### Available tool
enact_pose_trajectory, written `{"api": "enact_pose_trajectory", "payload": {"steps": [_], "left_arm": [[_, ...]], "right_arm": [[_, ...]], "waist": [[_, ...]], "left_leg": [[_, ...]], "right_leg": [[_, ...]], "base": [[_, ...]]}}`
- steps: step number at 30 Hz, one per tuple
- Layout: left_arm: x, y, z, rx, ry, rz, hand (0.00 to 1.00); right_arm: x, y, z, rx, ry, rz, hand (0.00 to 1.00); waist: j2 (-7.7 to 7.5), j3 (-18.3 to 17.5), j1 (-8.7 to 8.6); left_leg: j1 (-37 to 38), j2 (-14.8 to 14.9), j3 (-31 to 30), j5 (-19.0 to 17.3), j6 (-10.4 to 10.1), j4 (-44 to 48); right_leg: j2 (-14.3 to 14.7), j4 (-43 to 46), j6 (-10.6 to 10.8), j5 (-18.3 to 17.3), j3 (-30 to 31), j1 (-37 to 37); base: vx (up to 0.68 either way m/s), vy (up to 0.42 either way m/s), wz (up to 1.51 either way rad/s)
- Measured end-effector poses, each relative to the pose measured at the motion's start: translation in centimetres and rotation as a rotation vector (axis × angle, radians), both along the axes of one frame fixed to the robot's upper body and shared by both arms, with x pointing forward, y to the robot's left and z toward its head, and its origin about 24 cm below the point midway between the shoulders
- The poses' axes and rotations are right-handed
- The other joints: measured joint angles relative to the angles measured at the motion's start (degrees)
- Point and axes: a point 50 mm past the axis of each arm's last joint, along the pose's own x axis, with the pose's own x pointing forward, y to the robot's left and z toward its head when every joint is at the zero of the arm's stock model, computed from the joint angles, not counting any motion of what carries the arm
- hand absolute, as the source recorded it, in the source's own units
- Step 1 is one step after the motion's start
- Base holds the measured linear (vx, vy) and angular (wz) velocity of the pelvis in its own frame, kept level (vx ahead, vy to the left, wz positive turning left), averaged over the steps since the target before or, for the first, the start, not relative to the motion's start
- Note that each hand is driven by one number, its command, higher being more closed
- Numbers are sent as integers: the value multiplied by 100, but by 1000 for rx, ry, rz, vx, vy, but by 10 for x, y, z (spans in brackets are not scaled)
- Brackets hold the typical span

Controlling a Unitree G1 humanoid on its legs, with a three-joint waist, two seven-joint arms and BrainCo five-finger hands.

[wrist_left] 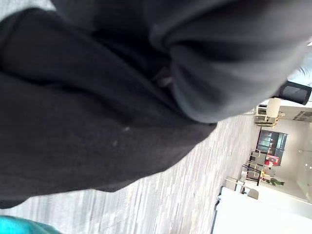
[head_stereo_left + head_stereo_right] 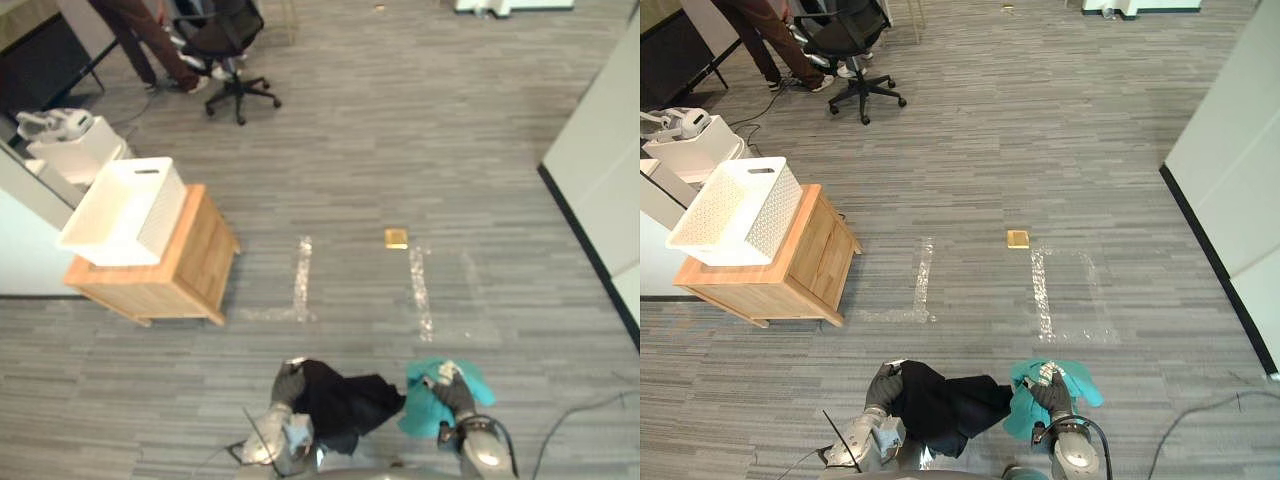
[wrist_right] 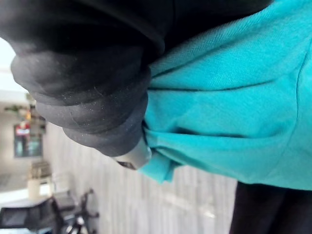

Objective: Tidy the bed and pick cloth on bed and put in laundry

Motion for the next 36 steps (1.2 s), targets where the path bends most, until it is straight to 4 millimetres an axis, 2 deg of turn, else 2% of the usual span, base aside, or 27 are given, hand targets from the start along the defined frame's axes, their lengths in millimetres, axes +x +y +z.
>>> {"api": "enact_pose_trajectory", "payload": {"steps": [2,3,4,5,6,7,10,11,12,13,14,16,17,18,19,20,21,22,23,24,25,27,28,30,32,33,36], "left_arm": [[0,2,1,21,-8,-6,100],[0,2,1,26,-4,-8,100],[-1,4,-1,42,4,-23,100],[-3,5,-1,59,7,-42,100],[-4,6,-2,70,9,-52,100],[-4,9,-2,82,9,-59,100],[-2,12,-2,98,3,-63,100],[-1,10,-1,95,2,-68,100],[1,7,0,95,-7,-73,100],[3,6,1,96,-14,-76,100],[9,4,5,96,-35,-82,100],[19,4,10,100,-69,-86,100],[20,4,12,101,-80,-84,100],[18,7,11,104,-84,-68,100],[17,8,11,105,-81,-62,100],[12,16,10,118,-73,-31,100],[9,21,12,122,-77,4,100],[9,19,12,114,-76,18,100],[10,19,17,96,-94,46,100],[11,24,19,87,-106,92,100],[11,24,19,84,-102,111,100],[11,25,20,83,-108,128,100],[13,28,23,69,-122,158,100],[16,32,30,66,-154,192,100],[19,39,42,70,-214,223,100],[20,40,44,70,-225,228,100],[22,43,55,71,-277,247,100]], "right_arm": [[3,7,1,1,-11,15,100],[3,10,1,8,-12,14,100],[1,14,-1,20,-7,10,100],[-3,18,-3,31,4,18,100],[-4,22,-3,36,8,32,100],[-5,26,-3,44,8,45,100],[-3,34,-3,69,1,48,100],[-3,34,-3,70,1,46,100],[-3,34,-3,68,0,46,100],[-2,34,-2,68,-2,46,100],[-2,34,-2,68,-3,45,100],[-4,34,-3,71,1,43,100],[-4,35,-3,73,4,42,100],[-7,36,-4,76,11,45,100],[-8,37,-5,76,13,49,100],[-11,42,-5,80,22,71,100],[-12,44,-3,74,15,98,100],[-11,40,-2,54,10,110,100],[-7,34,3,28,-15,123,100],[0,31,11,7,-59,146,100],[2,27,14,-5,-76,150,100],[8,20,20,-21,-116,138,100],[15,17,25,-37,-148,146,100],[21,13,29,-52,-174,143,100],[26,5,33,-73,-188,132,100],[27,2,34,-81,-191,127,100],[39,-12,43,-129,-228,117,100]], "waist": [[-240,-6,-12],[-308,6,-39],[-365,15,-76],[-328,1,-175],[-260,-12,-197],[-251,-20,-248],[-267,23,-347],[-222,51,-362],[-147,86,-348],[-103,107,-348],[-69,109,-353],[-113,102,-354],[-113,101,-359],[-114,97,-390],[-119,87,-401],[-270,-7,-449],[-263,-44,-537],[13,-75,-526],[222,-60,-447],[365,35,-386],[405,61,-330],[345,101,-315],[237,159,-301],[292,146,-231],[284,151,-182],[264,149,-180],[240,113,-142]], "left_leg": [[433,-324,-35,-235,73,-295],[612,-419,-98,-309,84,-354],[965,-547,-243,-489,91,-397],[1303,-577,-407,-630,111,-409],[1465,-582,-513,-697,128,-430],[1690,-602,-630,-741,94,-523],[2155,-700,-1076,-743,84,-837],[2292,-682,-1223,-779,22,-878],[2459,-631,-1363,-858,-114,-889],[2514,-602,-1425,-903,-188,-892],[2612,-560,-1522,-1003,-350,-928],[2775,-507,-1653,-1153,-585,-950],[2900,-457,-1733,-1251,-744,-949],[3186,-307,-1824,-1430,-1040,-911],[3234,-271,-1833,-1474,-1105,-878],[3309,-196,-1877,-1619,-1189,-620],[3159,25,-1975,-1936,-1038,169],[2889,351,-1932,-2059,-982,863],[2323,721,-1905,-1859,-879,2152],[1833,1087,-1822,-1143,-673,3390],[1647,1278,-1701,-1096,-695,3929],[1325,1601,-1112,-1182,-567,4553],[1121,1721,-596,-1299,-411,4677],[777,1722,-193,-1344,-364,4587],[449,1466,414,-1430,-507,3658],[421,1371,616,-1441,-529,3312],[352,889,1671,-1390,-503,1410]], "right_leg": [[-350,2053,254,-40,263,-736],[-452,2688,445,99,357,-922],[-583,3933,716,334,539,-1288],[-673,4831,565,368,489,-1550],[-754,5191,446,303,333,-1717],[-833,5377,207,172,99,-1963],[-954,4752,-209,-161,-413,-2580],[-907,4196,-265,-255,-589,-2667],[-704,2838,-289,-216,-667,-2747],[-615,2247,-331,-83,-646,-2755],[-487,1104,-339,367,-486,-2824],[-451,127,-310,978,-85,-3019],[-440,13,-317,1174,104,-3096],[-369,59,-436,1409,295,-3118],[-352,102,-482,1436,310,-3109],[-356,372,-638,1525,300,-3048],[-278,697,-478,1940,229,-2960],[-41,858,-624,1674,33,-2901],[248,834,-766,1448,-121,-2731],[483,692,-858,1327,-208,-2379],[574,566,-919,1273,-251,-2118],[604,167,-1013,1197,-321,-1453],[558,-119,-1038,1135,-329,-1041],[530,-368,-1004,1007,-390,-722],[408,-578,-916,799,-750,-356],[364,-611,-890,757,-880,-274],[232,-679,-581,539,-1560,81]], "base": [[484,169,16],[479,150,42],[497,123,64],[582,121,75],[477,85,73],[470,58,61],[501,-26,78],[514,-102,87],[433,-102,72],[435,-117,82],[357,-114,69],[461,-208,86],[586,-344,101],[510,-330,73],[536,-389,78],[565,-482,93],[551,-509,95],[550,-524,67],[526,-472,10],[534,-449,0],[596,-495,5],[464,-382,22],[392,-306,25],[391,-252,27],[286,-104,72],[277,-90,110],[351,-56,103]]}}
